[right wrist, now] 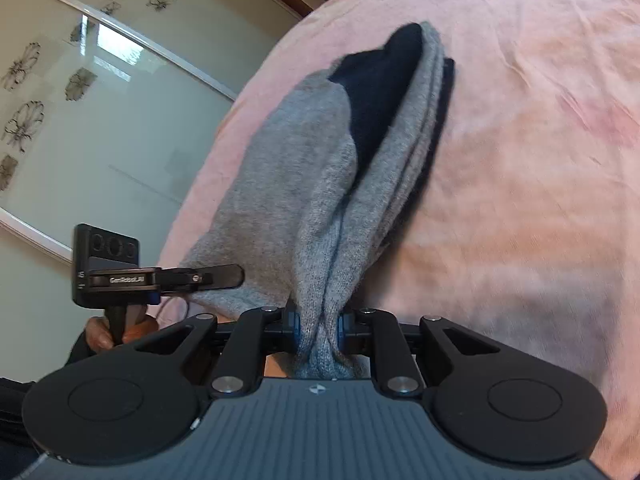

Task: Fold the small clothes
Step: 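Lay the folded edge down and open both tools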

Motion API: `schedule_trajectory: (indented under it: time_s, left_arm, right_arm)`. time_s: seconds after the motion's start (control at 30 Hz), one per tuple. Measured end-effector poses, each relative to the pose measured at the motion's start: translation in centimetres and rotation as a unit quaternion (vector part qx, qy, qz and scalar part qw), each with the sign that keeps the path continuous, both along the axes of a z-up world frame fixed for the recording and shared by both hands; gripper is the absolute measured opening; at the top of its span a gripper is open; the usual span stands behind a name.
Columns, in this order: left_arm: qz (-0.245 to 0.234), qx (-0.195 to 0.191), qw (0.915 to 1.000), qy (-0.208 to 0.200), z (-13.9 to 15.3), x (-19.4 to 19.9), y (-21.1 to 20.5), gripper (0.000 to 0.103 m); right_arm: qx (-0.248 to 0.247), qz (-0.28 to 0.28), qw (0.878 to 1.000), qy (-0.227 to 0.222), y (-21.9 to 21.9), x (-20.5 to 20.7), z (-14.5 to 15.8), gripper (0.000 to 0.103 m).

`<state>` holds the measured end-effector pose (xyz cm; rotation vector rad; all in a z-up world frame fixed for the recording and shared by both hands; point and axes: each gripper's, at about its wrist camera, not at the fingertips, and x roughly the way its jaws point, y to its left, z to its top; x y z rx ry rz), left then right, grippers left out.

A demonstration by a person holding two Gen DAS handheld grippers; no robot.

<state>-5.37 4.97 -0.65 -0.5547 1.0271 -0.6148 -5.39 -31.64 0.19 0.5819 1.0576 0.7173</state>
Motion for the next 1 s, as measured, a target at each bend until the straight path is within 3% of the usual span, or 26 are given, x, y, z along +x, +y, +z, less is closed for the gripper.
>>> schedule_trajectory:
  time_s: [0.07,0.1,0.13,0.17,0.2,0.23,0.3,0.37,0.43,0.47,0.5,0.53,0.57,0.63,0.77,0.8,0.83,0.9,1.0]
  left_arm:
    - [-0.009,0.000,0.9999,-0.009,0.6,-0.2,0.2,0.019]
    - [-0.012,0.017,0.9997,-0.014,1.5,-0.1,0.2,0.027]
    - [-0.008,0.042,0.9984,-0.036,2.9,-0.2,0.2,0.035]
    - [-0.005,0.063,0.9955,-0.071,4.3,-0.4,0.2,0.040]
    - [-0.006,0.082,0.9898,-0.116,5.9,-0.5,-0.1,0.055]
    - [-0.006,0.099,0.9831,-0.154,7.2,-0.3,-0.5,0.074]
    - [0.002,0.127,0.9660,-0.225,9.0,0.8,-1.9,0.086]
    - [-0.013,0.151,0.9557,-0.252,9.4,3.2,-4.3,0.086]
    - [-0.030,0.177,0.9541,-0.240,8.2,5.9,-6.5,0.086]
    - [-0.039,0.188,0.9555,-0.224,7.2,7.1,-7.4,0.086]
    - [-0.047,0.206,0.9561,-0.203,5.9,8.1,-7.9,0.086]
    - [-0.046,0.231,0.9506,-0.202,4.8,8.6,-8.7,0.086]
    - [-0.043,0.255,0.9392,-0.226,4.1,8.4,-9.4,0.087]
    - [-0.046,0.288,0.9220,-0.254,3.0,8.2,-11.0,0.094]
    - [-0.031,0.283,0.9257,-0.249,3.5,7.9,-10.8,0.096]
    - [-0.024,0.277,0.9278,-0.249,4.0,7.2,-10.2,0.096]
    - [-0.016,0.266,0.9306,-0.251,4.6,6.3,-9.7,0.096]
    - [-0.011,0.251,0.9349,-0.250,5.7,4.5,-8.5,0.096]
    - [-0.012,0.255,0.9378,-0.235,5.9,2.8,-8.3,0.096]
  right_arm:
    - [0.029,-0.018,0.999,0.016,-1.0,0.3,-0.2,0.027]
    - [0.029,-0.035,0.999,0.014,-1.4,0.6,0.3,0.038]
    - [0.029,-0.058,0.998,-0.005,-2.2,0.8,1.3,0.057]
    - [0.031,-0.080,0.996,-0.027,-3.1,1.1,2.3,0.066]
    - [0.033,-0.093,0.994,-0.043,-3.7,1.6,3.1,0.076]
    - [0.030,-0.105,0.993,-0.051,-4.1,2.8,3.7,0.077]
    - [0.009,-0.129,0.990,-0.052,-3.7,6.4,4.1,0.077]
    - [-0.003,-0.131,0.991,-0.030,-2.5,10.4,3.3,0.077]
    - [-0.013,-0.128,0.992,-0.001,-1.0,14.1,1.6,0.076]
    - [-0.023,-0.127,0.992,0.005,0.0,15.5,1.0,0.070]
    - [-0.050,-0.123,0.991,0.002,1.2,16.7,0.5,0.026]
    - [-0.065,-0.116,0.991,-0.016,1.8,17.3,0.3,0.023]
    - [-0.070,-0.115,0.991,-0.027,2.0,17.9,0.1,0.021]
    - [-0.058,-0.120,0.991,-0.020,1.3,19.2,-0.4,0.017]
    - [-0.076,-0.119,0.990,-0.025,1.8,18.7,0.1,0.020]
    - [-0.089,-0.128,0.987,-0.030,1.4,17.4,1.2,0.032]
    - [-0.112,-0.144,0.982,-0.045,1.4,16.3,2.3,0.049]
    - [-0.141,-0.170,0.969,-0.115,1.3,12.8,4.9,0.051]
    - [-0.109,-0.129,0.973,-0.156,2.9,8.5,6.5,0.053]
